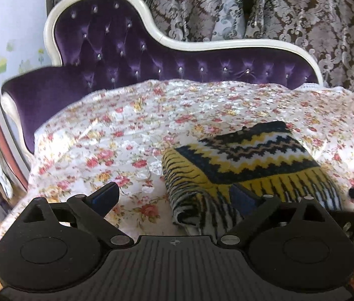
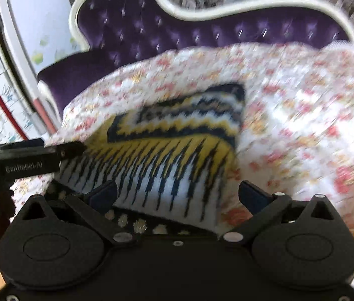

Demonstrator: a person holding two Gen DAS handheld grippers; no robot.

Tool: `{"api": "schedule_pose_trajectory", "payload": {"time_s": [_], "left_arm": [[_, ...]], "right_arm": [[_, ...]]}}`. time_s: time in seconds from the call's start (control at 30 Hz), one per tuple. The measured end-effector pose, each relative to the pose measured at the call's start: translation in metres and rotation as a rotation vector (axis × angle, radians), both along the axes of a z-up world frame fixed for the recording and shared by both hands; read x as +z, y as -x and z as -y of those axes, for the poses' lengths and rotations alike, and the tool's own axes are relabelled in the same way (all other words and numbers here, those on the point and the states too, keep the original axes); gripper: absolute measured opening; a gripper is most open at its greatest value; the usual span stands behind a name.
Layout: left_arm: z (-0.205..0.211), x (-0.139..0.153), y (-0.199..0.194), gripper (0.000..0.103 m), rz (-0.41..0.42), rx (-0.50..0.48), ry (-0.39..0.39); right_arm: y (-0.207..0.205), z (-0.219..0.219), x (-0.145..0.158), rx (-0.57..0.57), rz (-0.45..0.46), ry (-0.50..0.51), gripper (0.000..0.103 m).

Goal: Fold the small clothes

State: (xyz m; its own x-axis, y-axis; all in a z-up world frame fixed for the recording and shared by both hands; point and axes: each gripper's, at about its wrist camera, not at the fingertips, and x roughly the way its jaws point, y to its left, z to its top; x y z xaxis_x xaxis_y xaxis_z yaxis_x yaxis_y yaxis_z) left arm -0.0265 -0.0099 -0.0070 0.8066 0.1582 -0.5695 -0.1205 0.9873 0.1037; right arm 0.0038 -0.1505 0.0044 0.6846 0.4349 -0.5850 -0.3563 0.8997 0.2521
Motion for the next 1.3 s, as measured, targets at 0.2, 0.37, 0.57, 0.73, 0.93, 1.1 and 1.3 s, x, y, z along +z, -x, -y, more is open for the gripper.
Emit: {"api": "schedule_pose_trajectory", "payload": {"time_s": [0.2,0.37,0.57,0.73,0.93,1.1,1.3], "left_arm": [[0.012,0.01,0.01,0.096,0.01,-0.02,0.004],[0.017,0.018,0.022,0.096,0.009,0.006,0.001],[0.017,0.022,0.032,0.096,-0.02,0.045,0.024],[0.018,0.022,0.04,0.096,-0.039,0.06,0.011],[0.019,0.015,0.046,0.096,-0.073,0.05,0.033],[0.02,0.01,0.05,0.096,-0.091,0.047,0.034],[0.018,0.002,0.051,0.096,-0.128,0.049,0.039]], "right_arm": [[0.026,0.002,0.029,-0.037,0.153,0.068,0.103],[0.043,-0.004,0.038,-0.064,0.239,0.135,0.103],[0.057,-0.011,0.041,-0.078,0.236,0.156,0.103],[0.063,-0.011,0.039,-0.08,0.214,0.149,0.103],[0.062,-0.005,0.037,-0.086,0.158,0.123,0.103],[0.06,-0.002,0.032,-0.109,0.113,0.12,0.103],[0.052,0.005,0.021,-0.145,0.025,0.117,0.103]]}}
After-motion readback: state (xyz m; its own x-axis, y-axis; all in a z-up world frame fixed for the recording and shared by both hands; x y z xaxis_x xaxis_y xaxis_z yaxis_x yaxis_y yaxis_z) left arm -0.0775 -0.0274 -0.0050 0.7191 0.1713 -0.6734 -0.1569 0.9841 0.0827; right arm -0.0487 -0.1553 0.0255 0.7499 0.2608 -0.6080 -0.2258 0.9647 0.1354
